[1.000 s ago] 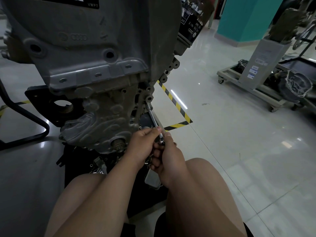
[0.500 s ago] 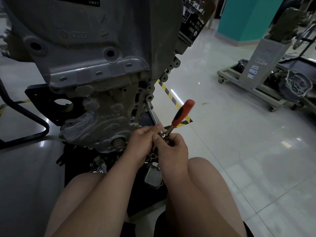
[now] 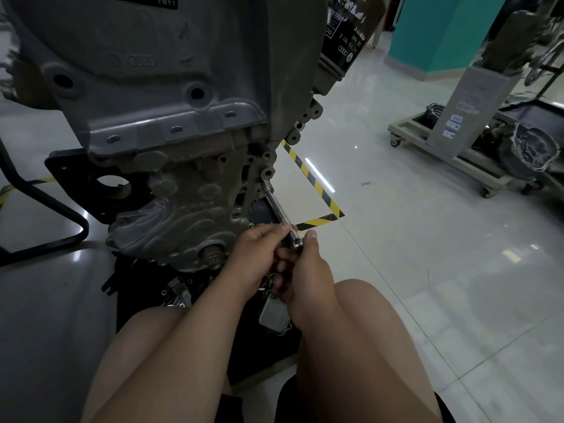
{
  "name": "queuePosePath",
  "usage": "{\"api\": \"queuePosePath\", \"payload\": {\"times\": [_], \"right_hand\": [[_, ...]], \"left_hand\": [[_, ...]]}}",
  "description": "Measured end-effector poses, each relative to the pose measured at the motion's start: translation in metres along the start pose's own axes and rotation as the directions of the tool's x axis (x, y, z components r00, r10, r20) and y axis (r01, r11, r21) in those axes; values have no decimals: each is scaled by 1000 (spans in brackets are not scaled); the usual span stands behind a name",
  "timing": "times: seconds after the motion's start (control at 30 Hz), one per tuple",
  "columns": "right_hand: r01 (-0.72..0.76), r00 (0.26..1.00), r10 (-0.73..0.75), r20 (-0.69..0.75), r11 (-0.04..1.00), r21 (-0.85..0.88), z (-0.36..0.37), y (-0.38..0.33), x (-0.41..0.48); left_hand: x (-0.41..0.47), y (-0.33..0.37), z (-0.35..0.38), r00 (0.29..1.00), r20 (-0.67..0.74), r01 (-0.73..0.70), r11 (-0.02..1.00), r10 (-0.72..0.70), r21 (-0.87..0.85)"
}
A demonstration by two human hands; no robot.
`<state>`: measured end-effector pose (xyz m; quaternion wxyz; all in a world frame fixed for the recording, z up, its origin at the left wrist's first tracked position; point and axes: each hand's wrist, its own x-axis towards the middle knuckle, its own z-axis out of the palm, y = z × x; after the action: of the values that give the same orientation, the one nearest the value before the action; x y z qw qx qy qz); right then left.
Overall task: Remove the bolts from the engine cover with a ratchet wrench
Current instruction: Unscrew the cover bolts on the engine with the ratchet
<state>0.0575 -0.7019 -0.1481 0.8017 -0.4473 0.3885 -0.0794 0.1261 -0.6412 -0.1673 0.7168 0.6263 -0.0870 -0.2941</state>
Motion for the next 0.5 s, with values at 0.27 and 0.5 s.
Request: {"api": "queuePosePath", "payload": {"times": [0.27,0.5], "right_hand": [[-104,992,105,74,994,-14,-1,2,1],[-99,990,102,92,994,-43,-1,3,2]], "left_hand": [[-5,2,0,998,17,55,998,-55,-10],[-4,0,1,999,-3,40,999,-40,-12]]}}
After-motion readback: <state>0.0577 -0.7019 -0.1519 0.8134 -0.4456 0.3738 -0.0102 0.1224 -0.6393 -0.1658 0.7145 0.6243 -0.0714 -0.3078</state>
